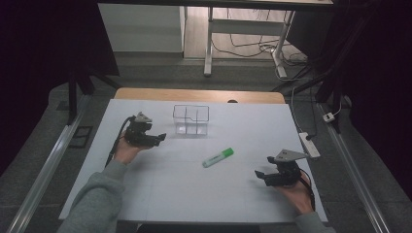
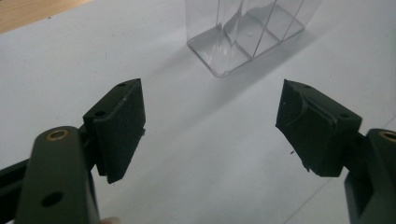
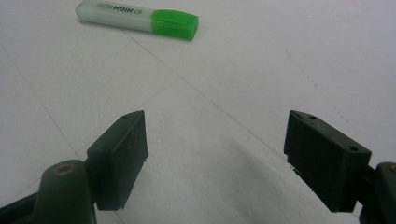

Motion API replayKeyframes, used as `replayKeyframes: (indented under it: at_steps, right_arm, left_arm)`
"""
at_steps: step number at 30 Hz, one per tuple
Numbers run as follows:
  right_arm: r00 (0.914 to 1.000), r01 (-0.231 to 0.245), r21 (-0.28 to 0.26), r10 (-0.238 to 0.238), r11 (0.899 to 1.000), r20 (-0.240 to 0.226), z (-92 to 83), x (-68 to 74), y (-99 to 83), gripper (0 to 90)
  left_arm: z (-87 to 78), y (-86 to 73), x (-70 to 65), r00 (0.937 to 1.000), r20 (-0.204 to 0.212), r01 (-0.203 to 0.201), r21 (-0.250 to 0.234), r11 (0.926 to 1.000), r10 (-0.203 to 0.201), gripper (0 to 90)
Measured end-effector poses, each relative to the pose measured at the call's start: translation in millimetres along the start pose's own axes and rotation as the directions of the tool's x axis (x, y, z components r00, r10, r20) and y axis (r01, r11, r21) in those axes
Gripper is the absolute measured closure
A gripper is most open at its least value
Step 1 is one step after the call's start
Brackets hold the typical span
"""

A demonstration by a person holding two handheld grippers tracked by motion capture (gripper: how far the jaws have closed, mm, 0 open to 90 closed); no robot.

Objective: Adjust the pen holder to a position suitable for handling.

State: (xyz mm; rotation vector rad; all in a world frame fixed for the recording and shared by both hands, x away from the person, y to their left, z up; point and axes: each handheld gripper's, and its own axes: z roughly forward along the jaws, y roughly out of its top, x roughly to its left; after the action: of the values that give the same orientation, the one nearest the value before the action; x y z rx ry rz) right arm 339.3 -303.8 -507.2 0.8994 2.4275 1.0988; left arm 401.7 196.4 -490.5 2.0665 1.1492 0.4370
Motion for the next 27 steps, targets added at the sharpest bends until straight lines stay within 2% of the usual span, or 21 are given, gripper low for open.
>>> replayKeyframes:
  at_steps: [10, 18, 20, 21, 27]
  right_arm:
    - [0.9999, 0.01, 0.0, -0.01, 1.0, 0.008, 0.7, 0.4, -0.3, 21.9]
    - [0.9999, 0.004, -0.002, -0.004, 1.0, 0.012, 1.5, -0.2, -1.8, 22.5]
    - [0.9999, 0.006, 0.002, -0.006, 1.0, 0.008, 2.0, 0.1, -2.1, 22.6]
    - [0.9999, 0.006, 0.002, -0.006, 1.0, 0.008, 1.9, 0.2, -2.0, 22.6]
    - [1.0, 0.001, -0.003, -0.001, 1.0, 0.005, 1.6, -0.5, -2.3, 23.0]
  left_arm:
    - [14.1, 11.4, 6.6, 0.9997, -0.018, 0.017, 0.01, 0.9998, -0.016, 26.2]
    - [26.8, 19.1, 12.8, 0.9989, -0.014, 0.046, 0.007, 0.9989, -0.046, 33.6]
    - [29.4, 20.5, 15.1, 0.9984, -0.018, 0.054, -0.01, 0.9985, -0.054, 40.4]
    - [32.3, 21.4, 17.7, 0.9969, -0.003, 0.079, -0.02, 0.9967, -0.079, 43.2]
    - [37.8, 25.4, 19.4, 0.9966, 0.007, 0.082, -0.022, 0.9964, -0.082, 55.4]
